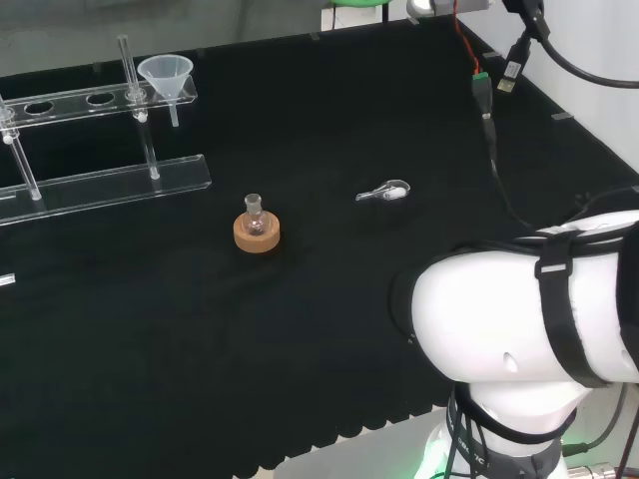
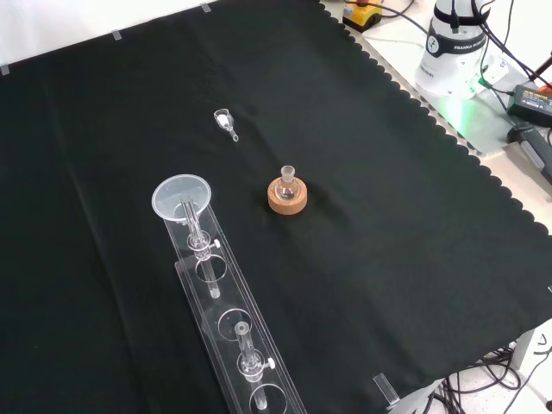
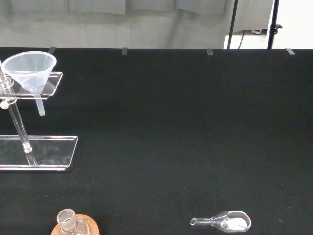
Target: Pick up the funnel from the transparent funnel stand.
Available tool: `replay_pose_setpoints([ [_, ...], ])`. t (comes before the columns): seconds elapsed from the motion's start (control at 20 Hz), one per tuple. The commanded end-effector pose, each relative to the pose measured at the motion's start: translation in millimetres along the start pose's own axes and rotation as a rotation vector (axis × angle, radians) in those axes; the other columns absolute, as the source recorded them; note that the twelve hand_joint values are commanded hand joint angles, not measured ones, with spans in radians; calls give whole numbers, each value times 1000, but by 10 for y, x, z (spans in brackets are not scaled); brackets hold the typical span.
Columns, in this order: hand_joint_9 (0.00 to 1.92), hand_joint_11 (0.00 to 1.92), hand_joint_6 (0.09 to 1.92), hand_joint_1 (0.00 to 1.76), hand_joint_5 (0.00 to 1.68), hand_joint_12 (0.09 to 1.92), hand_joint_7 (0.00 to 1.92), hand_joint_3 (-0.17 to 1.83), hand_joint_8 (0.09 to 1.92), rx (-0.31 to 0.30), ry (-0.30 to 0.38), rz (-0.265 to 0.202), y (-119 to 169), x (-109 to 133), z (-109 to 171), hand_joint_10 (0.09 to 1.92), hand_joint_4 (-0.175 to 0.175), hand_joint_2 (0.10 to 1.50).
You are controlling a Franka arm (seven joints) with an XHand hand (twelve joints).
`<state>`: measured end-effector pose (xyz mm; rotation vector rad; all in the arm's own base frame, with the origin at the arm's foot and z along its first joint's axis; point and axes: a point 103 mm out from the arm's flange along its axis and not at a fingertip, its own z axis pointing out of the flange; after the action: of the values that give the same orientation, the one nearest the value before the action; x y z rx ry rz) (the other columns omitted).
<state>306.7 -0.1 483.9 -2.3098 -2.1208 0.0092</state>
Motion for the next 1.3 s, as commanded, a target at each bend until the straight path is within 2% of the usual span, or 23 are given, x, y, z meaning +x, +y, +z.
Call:
replay_pose_setpoints([
  [0.05,128,0,87,44,3,1395,9,123,87,-9,0,0,12,-5,-59,87,38,864],
  [0.1,127,0,87,22,1,1384,4,125,87,-11,11,-21,37,14,-68,87,51,868],
  [0.25,99,0,87,1,0,1337,0,121,87,-17,30,-120,160,124,-18,87,66,852],
  [0.45,27,0,87,0,0,1235,0,122,87,-32,-24,-196,331,460,78,87,70,827],
  [0.7,0,0,87,0,0,1164,0,124,87,-72,-58,-229,611,625,367,87,71,810],
  [1.1,0,0,87,0,0,1138,0,122,87,-102,-101,-300,1436,911,739,87,72,802],
  [1.25,0,0,87,0,0,890,0,122,87,-73,-107,-320,1748,1136,864,87,77,796],
  [1.3,0,0,87,0,0,767,0,121,87,-73,-84,-331,1854,1209,902,87,81,795],
])
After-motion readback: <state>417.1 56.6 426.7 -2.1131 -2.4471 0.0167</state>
